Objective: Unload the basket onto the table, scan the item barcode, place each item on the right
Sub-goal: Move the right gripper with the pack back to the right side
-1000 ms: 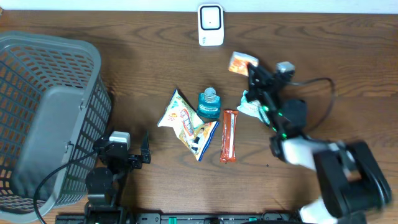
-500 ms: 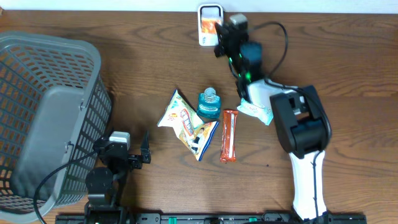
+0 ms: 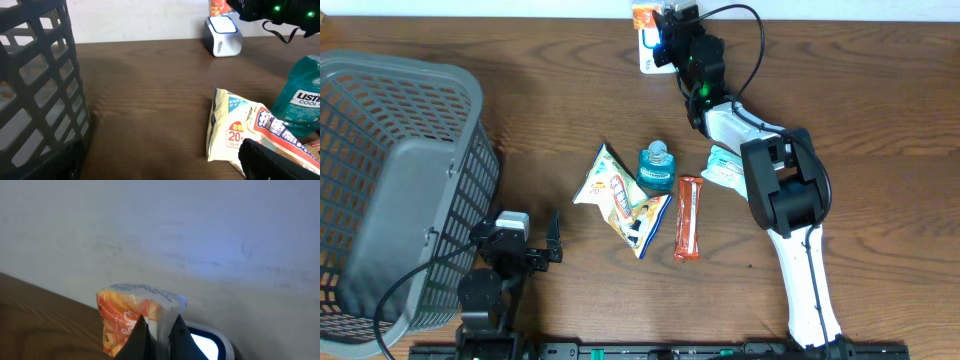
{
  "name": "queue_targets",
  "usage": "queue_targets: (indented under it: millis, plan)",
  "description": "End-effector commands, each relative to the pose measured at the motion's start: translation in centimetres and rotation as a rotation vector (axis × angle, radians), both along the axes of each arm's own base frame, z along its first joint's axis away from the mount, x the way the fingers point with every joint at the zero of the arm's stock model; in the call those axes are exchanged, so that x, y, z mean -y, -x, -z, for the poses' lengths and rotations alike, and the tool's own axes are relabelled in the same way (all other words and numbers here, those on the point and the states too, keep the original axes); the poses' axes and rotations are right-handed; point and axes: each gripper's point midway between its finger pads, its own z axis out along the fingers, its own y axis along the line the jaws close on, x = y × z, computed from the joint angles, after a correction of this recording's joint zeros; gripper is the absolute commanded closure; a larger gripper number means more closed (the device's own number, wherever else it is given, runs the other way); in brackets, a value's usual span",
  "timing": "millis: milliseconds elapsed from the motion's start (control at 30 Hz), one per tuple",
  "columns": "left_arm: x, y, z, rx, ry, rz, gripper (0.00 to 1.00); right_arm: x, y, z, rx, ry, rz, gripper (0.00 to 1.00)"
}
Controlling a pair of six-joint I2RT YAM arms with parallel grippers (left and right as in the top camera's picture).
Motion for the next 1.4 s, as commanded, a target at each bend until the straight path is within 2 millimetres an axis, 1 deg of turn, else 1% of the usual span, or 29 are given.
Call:
queue_targets:
  millis: [0,33,133,167,200,267,300,367,400,433,500,567,600,633,700,767,833,900,967,1033,1100,1167,1233,1300,1367]
  plan:
    - [-0.1,0.1,1.6,-0.039,0.003,-0.005,0.02,0.7,-0.7,-0.8,0.028,0.006,0.041,0.99]
    - [-0.1,0.1,1.6,-0.039,0.003,-0.005,0.02,0.9,-0.7,-1.4,0.039,0.002,0.046,0.99]
    - [-0.1,0.1,1.6,-0.039,0.003,-0.005,0.02,1.8,-0.7,-4.8,0.078,-0.012,0.062,0.99]
    - [-0.1,0.1,1.6,-0.039,0.003,-0.005,0.02,2.4,-0.7,-6.1,0.091,-0.009,0.078,0.99]
    - [-0.1,0.1,1.6,-0.039,0.003,-0.005,0.02,3.3,-0.7,-7.6,0.097,-0.002,0.106,0.99]
    - [-0.1,0.1,1.6,-0.039,0.003,-0.005,0.02,5.6,-0.9,-9.6,0.08,0.032,0.2,0.99]
    - [-0.1,0.1,1.6,-0.039,0.003,-0.005,0.02,7.3,-0.8,-10.6,0.064,0.063,0.274,0.99]
    - [-0.1,0.1,1.6,-0.039,0.003,-0.005,0.02,12.2,-0.4,-12.8,0.03,0.149,0.479,0.99]
    - [-0.1,0.1,1.6,-0.039,0.003,-0.005,0.02,14.3,0.0,-13.5,0.016,0.187,0.567,0.99]
    - [-0.1,0.1,1.6,-0.039,0.003,-0.005,0.02,17.4,0.8,-14.7,0.001,0.247,0.696,0.99]
    - [-0.1,0.1,1.6,-0.039,0.003,-0.005,0.02,23.0,2.7,-16.0,-0.04,0.36,0.93,0.99]
    - [-0.1,0.1,1.6,-0.039,0.003,-0.005,0.02,28.8,4.8,-16.7,-0.093,0.462,1.157,0.99]
    - [-0.1,0.1,1.6,-0.039,0.003,-0.005,0.02,31.5,5.8,-16.7,-0.127,0.509,1.254,0.99]
    - [-0.1,0.1,1.6,-0.039,0.003,-0.005,0.02,34.4,6.9,-16.5,-0.168,0.551,1.343,0.99]
    - [-0.1,0.1,1.6,-0.039,0.003,-0.005,0.02,39.8,8.9,-15.2,-0.268,0.608,1.475,0.99]
    - [-0.1,0.1,1.6,-0.039,0.003,-0.005,0.02,44.6,10.7,-13.4,-0.371,0.63,1.547,0.99]
    - [-0.1,0.1,1.6,-0.039,0.003,-0.005,0.02,48.9,12.8,-11.2,-0.455,0.581,1.608,0.99]
    - [-0.1,0.1,1.6,-0.039,0.003,-0.005,0.02,52.4,14.7,-8.6,-0.548,0.518,1.622,0.99]
    - [-0.1,0.1,1.6,-0.039,0.003,-0.005,0.02,55.2,16.5,-5.7,-0.646,0.417,1.6,0.99]
    - [-0.1,0.1,1.6,-0.039,0.003,-0.005,0.02,57.4,18.3,-3.1,-0.734,0.282,1.575,0.99]
    - [-0.1,0.1,1.6,-0.039,0.003,-0.005,0.02,59.4,20.3,-1.4,-0.787,0.14,1.59,0.99]
    - [-0.1,0.1,1.6,-0.039,0.003,-0.005,0.02,61.5,22.4,-0.5,-0.81,0.036,1.636,0.99]
    - [-0.1,0.1,1.6,-0.039,0.003,-0.005,0.02,63.4,24.2,-0.3,-0.822,-0.01,1.67,0.99]
    - [-0.1,0.1,1.6,-0.039,0.003,-0.005,0.02,65.1,25.5,0.0,-0.833,-0.045,1.684,0.99]
    - [-0.1,0.1,1.6,-0.039,0.003,-0.005,0.02,66.3,26.6,0.6,-0.854,-0.091,1.67,0.98]
